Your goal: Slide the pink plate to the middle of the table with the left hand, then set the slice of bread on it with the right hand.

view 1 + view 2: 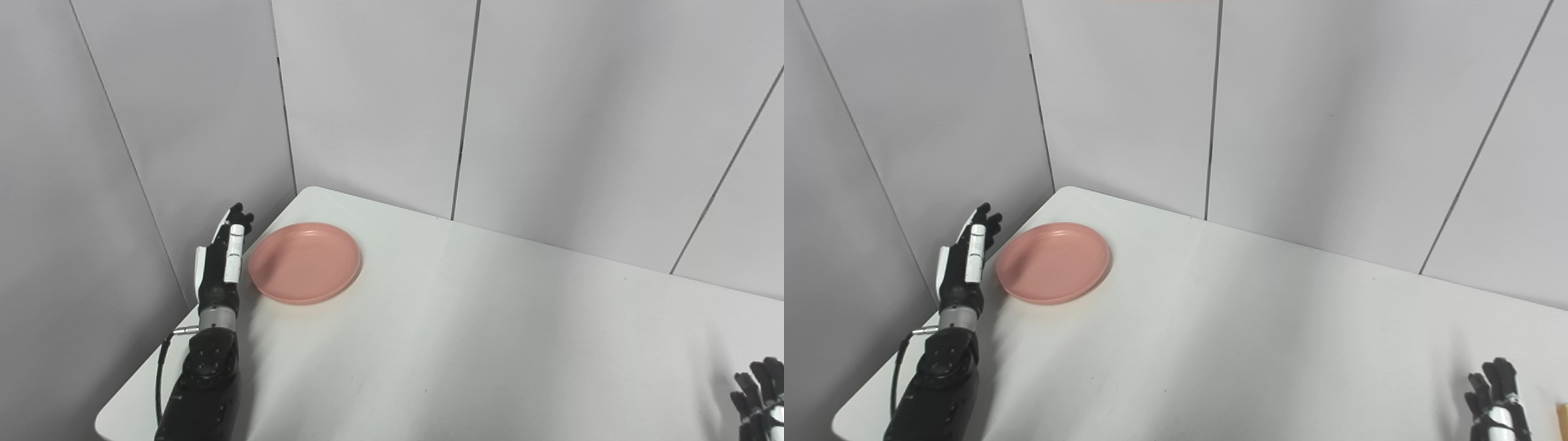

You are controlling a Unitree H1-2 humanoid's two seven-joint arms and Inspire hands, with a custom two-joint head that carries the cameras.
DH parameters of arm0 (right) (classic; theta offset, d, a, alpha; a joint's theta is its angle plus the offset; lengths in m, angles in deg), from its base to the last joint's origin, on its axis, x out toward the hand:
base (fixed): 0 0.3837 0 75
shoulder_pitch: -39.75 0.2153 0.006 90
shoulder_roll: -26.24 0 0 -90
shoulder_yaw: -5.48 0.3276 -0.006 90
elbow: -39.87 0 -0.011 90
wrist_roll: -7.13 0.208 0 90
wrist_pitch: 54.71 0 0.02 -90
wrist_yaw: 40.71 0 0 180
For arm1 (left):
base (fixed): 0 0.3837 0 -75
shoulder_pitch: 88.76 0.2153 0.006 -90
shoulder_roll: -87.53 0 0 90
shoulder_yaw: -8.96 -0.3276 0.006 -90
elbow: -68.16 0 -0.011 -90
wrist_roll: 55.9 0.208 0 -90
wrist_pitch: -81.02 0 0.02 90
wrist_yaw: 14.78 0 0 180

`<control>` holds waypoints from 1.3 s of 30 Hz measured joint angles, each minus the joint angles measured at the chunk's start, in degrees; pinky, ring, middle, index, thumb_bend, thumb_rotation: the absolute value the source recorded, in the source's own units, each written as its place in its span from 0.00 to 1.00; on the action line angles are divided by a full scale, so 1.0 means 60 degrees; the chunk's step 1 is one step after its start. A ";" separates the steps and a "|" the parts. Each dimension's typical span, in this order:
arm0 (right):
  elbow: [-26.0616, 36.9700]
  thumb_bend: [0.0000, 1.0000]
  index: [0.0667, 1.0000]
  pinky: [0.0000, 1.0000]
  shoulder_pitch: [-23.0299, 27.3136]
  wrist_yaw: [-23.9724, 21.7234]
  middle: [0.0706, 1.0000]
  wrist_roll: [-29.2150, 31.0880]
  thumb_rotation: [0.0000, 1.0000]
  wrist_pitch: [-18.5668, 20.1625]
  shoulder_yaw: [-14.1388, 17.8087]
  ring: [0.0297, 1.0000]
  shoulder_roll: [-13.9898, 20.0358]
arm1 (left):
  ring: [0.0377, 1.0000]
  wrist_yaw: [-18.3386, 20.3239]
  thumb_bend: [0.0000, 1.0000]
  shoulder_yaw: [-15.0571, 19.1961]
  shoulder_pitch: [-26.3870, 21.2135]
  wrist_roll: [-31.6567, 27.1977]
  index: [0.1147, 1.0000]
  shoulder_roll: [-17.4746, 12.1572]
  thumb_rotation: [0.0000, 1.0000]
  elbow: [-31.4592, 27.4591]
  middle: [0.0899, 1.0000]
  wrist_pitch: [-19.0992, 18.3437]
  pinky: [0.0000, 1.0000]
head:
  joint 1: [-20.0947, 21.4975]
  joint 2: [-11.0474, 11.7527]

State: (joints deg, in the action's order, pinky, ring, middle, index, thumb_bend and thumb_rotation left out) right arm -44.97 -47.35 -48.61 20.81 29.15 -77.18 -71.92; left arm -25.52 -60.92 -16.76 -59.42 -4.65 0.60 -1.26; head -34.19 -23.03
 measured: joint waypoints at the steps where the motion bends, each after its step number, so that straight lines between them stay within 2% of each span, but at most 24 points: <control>1: 0.0004 0.62 0.97 1.00 -0.0002 0.0009 0.97 -0.0006 0.88 0.0000 0.0000 0.96 0.0001 | 0.88 0.0046 0.68 -0.0047 -0.0027 0.0000 0.84 -0.0072 1.00 0.0118 0.84 0.0013 0.96 | 0.0000 0.0000; 4: 0.0027 0.62 0.97 1.00 -0.0003 0.0044 0.97 -0.0037 0.89 0.0000 0.0006 0.96 0.0000 | 0.89 0.0299 0.70 -0.0141 -0.0116 -0.0039 0.85 -0.0357 1.00 0.0516 0.84 0.0029 0.98 | -0.0015 0.0015; 9: 0.0060 0.63 0.97 1.00 0.0001 0.0183 0.96 -0.0064 0.88 0.0001 0.0015 0.96 -0.0027 | 0.88 0.0726 0.72 -0.0190 -0.0260 -0.0354 0.85 -0.0545 1.00 0.0881 0.85 0.0065 0.96 | -0.0044 0.0000; 13: 0.0098 0.64 0.96 1.00 0.0002 0.0209 0.96 -0.0057 0.88 0.0005 0.0015 0.96 -0.0025 | 0.89 0.0986 0.71 -0.0257 -0.0398 -0.0487 0.85 -0.0545 1.00 0.1350 0.85 0.0193 0.95 | -0.0044 0.0000; 21: 0.0109 0.64 0.96 1.00 -0.0001 0.0252 0.96 -0.0025 0.87 0.0007 0.0025 0.96 -0.0018 | 0.88 0.1264 0.73 -0.0319 -0.0736 -0.0747 0.85 -0.0591 1.00 0.2139 0.85 0.0830 0.93 | -0.0059 -0.0015; 39: 0.0106 0.64 0.96 1.00 0.0003 0.0332 0.96 -0.0024 0.88 0.0007 0.0024 0.95 -0.0020 | 0.88 0.1628 0.75 -0.0468 -0.1280 -0.1295 0.85 -0.0473 1.00 0.2771 0.84 0.1011 0.93 | 0.0015 0.0029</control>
State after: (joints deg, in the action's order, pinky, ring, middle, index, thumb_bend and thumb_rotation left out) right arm -44.33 -47.33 -46.62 20.67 29.19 -77.04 -72.04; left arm -15.75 -63.72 -24.45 -67.19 -7.49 17.22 4.81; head -34.10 -22.85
